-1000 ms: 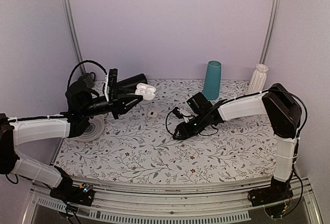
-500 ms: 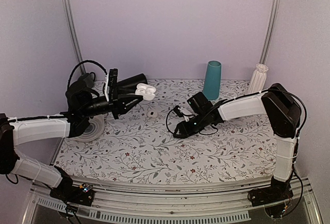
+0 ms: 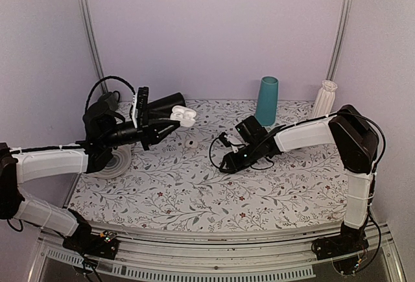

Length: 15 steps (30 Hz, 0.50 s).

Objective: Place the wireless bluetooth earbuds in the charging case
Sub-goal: Pick up the right earbud from the center of the board.

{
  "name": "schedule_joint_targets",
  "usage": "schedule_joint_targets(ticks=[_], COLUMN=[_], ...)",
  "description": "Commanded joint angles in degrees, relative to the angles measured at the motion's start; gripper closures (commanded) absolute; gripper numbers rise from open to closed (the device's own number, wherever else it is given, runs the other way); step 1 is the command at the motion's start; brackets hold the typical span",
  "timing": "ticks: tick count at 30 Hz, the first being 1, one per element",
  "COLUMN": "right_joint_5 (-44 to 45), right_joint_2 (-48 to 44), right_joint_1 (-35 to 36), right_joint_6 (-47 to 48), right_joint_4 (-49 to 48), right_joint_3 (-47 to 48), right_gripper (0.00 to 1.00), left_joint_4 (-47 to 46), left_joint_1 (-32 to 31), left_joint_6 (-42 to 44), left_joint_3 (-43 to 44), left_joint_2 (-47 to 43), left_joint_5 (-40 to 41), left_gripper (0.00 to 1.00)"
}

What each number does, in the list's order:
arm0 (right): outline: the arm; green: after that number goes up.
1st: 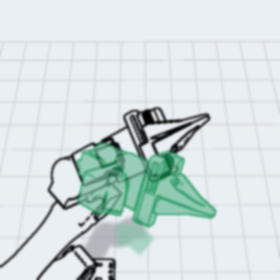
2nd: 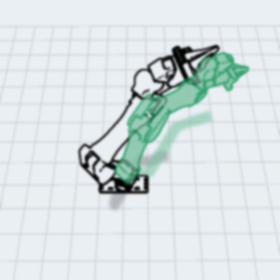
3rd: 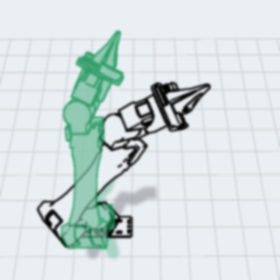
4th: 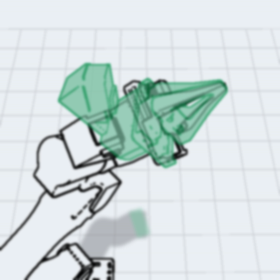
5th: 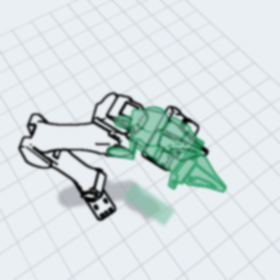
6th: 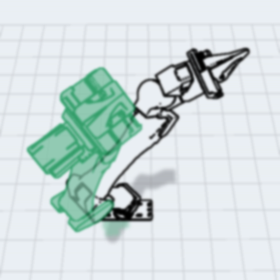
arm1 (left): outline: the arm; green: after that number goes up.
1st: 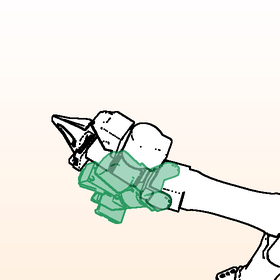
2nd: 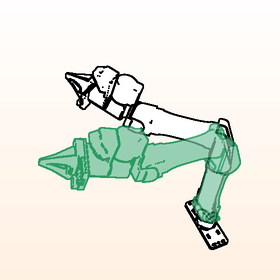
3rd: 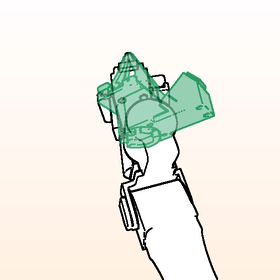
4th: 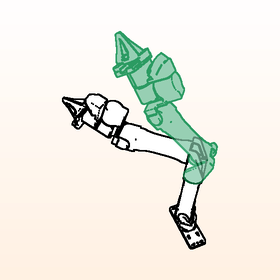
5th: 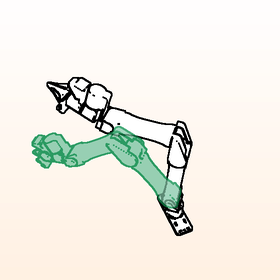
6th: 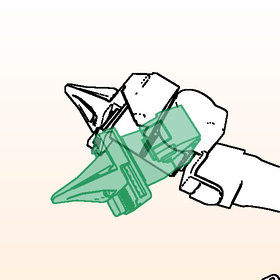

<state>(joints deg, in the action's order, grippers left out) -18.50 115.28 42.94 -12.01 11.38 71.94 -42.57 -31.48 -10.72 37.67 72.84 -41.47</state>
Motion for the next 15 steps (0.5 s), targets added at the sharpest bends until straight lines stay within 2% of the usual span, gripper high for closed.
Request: schedule_joint_targets(ticks=[1, 15], right_joint_5=[1.6, 2.59], right_joint_2=[1.6, 1.92], right_joint_1=[-0.39, -0.34], right_joint_6=[0.12, 0.4], right_joint_4=[0.07, -0.13], right_joint_3=[-0.75, -1.08], right_gripper=[0.63, 0.7], left_joint_4=[-0.43, 0.11], left_joint_1=[0.64, 0.64], left_joint_6=[0.61, 0.59], left_joint_3=[1.44, 1.35], left_joint_2=[-0.2, -0.68], left_joint_5=[-0.1, 0.07], left_gripper=[1.0, 1.0])
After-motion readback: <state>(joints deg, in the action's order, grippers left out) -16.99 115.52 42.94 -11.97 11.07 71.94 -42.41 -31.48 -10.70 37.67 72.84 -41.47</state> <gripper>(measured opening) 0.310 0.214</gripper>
